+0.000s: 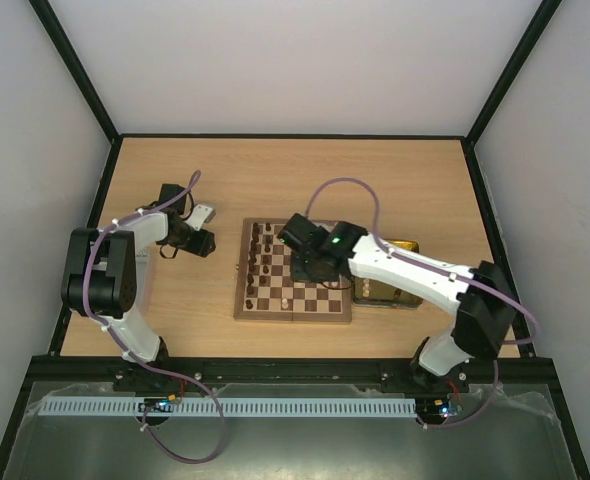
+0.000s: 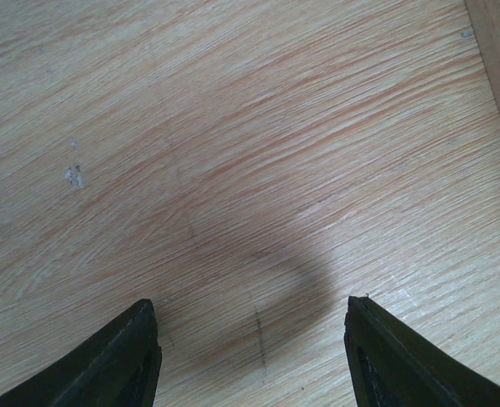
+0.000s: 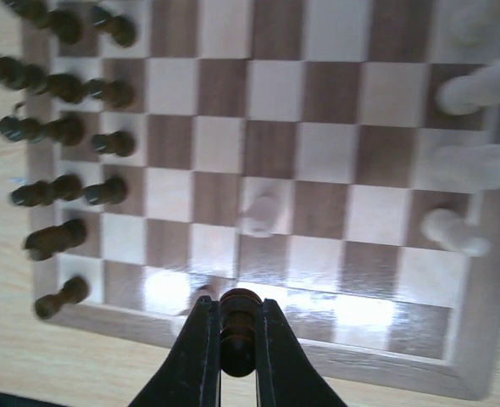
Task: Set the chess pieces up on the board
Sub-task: Place the chess piece on the chessboard.
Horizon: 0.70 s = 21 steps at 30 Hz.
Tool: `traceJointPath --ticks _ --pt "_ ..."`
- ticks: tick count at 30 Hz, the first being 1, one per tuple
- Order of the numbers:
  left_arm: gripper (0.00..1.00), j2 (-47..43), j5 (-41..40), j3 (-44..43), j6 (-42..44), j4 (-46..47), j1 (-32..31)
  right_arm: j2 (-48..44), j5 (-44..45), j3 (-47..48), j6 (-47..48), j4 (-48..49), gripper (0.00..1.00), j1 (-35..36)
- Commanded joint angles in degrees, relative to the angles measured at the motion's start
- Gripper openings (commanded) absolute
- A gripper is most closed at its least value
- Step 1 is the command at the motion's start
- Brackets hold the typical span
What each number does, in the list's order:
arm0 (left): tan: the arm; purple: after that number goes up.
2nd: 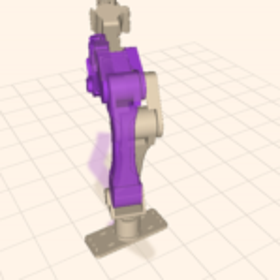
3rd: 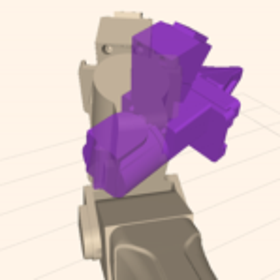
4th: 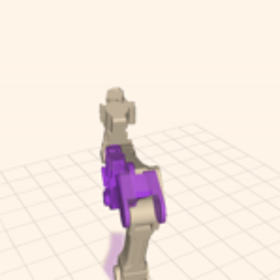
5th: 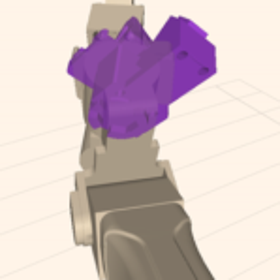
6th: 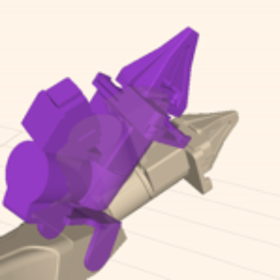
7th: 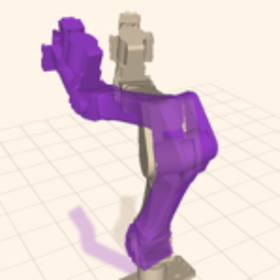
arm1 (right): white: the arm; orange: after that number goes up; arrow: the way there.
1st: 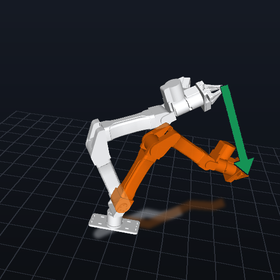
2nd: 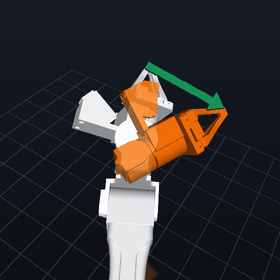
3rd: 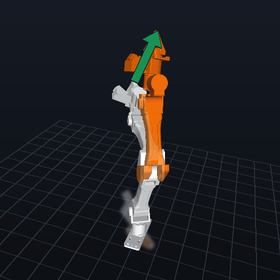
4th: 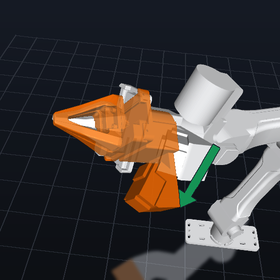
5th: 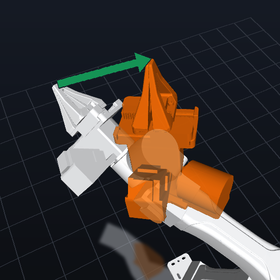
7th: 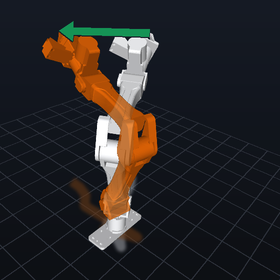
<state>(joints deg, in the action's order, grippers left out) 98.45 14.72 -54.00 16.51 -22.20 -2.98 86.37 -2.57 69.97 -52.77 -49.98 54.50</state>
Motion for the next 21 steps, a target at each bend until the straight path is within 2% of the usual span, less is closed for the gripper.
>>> traceJointPath --ticks 1,8,21 --pt "0.61 -0.5 -1.1 0.8 0.3 -2.6 0.2 5.4 1.8 5.9 -2.5 1.5 0.02 4.6" --pt "0.61 -0.8 -0.9 0.9 0.3 -2.3 0.5 14.7 1.5 12.6 -2.0 0.8 0.02 9.3" --pt "0.61 -1.2 -0.3 1.1 0.4 -2.2 0.9 20.5 -0.3 14.8 1.4 1.8 0.02 9.6"
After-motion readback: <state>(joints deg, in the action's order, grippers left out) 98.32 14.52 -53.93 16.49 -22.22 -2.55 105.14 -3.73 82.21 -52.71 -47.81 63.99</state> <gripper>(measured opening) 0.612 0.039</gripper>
